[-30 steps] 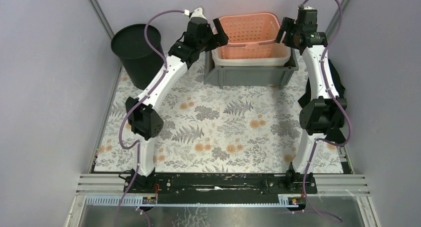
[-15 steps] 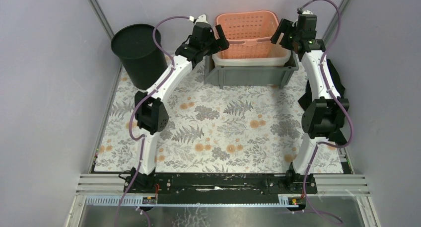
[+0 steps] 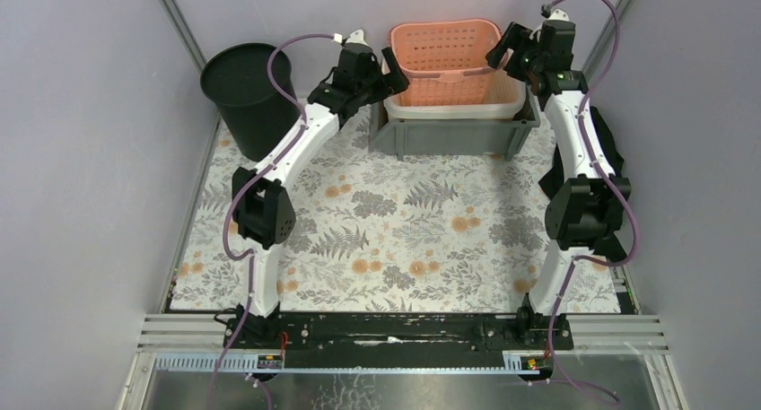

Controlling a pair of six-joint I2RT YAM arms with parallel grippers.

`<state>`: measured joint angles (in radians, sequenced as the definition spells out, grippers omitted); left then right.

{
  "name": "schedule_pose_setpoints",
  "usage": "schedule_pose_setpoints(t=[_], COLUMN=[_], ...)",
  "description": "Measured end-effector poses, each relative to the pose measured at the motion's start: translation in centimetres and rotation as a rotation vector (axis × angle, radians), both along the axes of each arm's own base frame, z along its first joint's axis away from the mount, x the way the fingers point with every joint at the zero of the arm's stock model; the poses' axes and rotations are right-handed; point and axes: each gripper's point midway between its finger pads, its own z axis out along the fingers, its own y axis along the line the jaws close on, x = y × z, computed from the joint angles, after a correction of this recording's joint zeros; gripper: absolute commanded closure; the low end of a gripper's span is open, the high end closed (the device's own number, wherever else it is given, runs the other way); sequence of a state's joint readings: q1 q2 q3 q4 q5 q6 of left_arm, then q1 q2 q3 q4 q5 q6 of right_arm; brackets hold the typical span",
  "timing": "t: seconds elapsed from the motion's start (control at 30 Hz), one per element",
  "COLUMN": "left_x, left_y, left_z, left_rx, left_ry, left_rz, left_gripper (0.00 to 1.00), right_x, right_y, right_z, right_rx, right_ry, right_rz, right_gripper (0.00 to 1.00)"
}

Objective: Turn the large container upside down
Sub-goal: Pick up the container from the container.

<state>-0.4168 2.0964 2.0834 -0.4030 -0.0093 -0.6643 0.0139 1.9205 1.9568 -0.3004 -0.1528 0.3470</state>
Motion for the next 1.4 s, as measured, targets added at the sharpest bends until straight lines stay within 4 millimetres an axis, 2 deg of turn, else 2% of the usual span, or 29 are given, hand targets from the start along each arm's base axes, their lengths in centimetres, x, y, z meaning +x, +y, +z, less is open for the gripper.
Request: schedule_pose_setpoints(t=[0.13, 0.2, 0.4, 0.53, 0.63, 0.67, 0.73, 0.9, 1.13, 1.3, 1.4], left_x=[-0.4, -0.6, -1.9, -3.5, -4.8, -5.3, -6.1, -7.6, -8.5, -9.0, -9.4], left_y=[-0.1, -0.1, 0.4, 1.1, 1.9, 2.2, 2.8, 4.1, 5.4, 6.2, 6.9], left_z=[1.7, 2.8, 4.8, 5.1, 5.2, 5.1, 5.1, 4.9, 5.0, 5.9, 6.9], left_rx=[-0.026, -0.039, -0.059, -0.057, -0.055, -0.053, -0.048, -0.038, -0.029, -0.033, -0.041], left_ry=[-0.029, -0.046, -0.073, -0.063, -0.057, -0.052, -0.048, -0.041, -0.041, -0.057, -0.077], left_rz=[-0.008, -0.009, -0.013, -0.011, -0.007, -0.005, 0.001, 0.019, 0.038, 0.051, 0.062], left_gripper=[0.0, 0.0, 0.0, 0.0, 0.0, 0.0, 0.0, 0.0, 0.0, 0.0, 0.0], right_x=[2.1, 3.0, 4.4, 4.9, 4.9, 5.0, 5.1, 4.9, 4.9, 4.6, 4.2], right_y=[0.0, -0.1, -0.5, -0.5, -0.4, -0.5, -1.1, -1.2, -0.9, -0.4, 0.0], right_z=[0.0, -0.7, -4.8, -4.8, -4.5, -4.4, -4.3, -4.5, -4.3, -3.6, -2.5], right_rx=[0.012, 0.011, -0.002, -0.001, 0.001, 0.006, 0.012, 0.027, 0.06, 0.11, 0.148], right_ry=[-0.01, 0.002, 0.091, 0.086, 0.08, 0.078, 0.078, 0.089, 0.092, 0.09, 0.074], right_rz=[-0.009, -0.015, -0.041, -0.041, -0.039, -0.05, -0.073, -0.066, -0.062, -0.057, -0.051], right_gripper=[0.1, 0.11, 0.18, 0.45, 0.71, 0.84, 0.99, 1.0, 1.0, 1.0, 1.0])
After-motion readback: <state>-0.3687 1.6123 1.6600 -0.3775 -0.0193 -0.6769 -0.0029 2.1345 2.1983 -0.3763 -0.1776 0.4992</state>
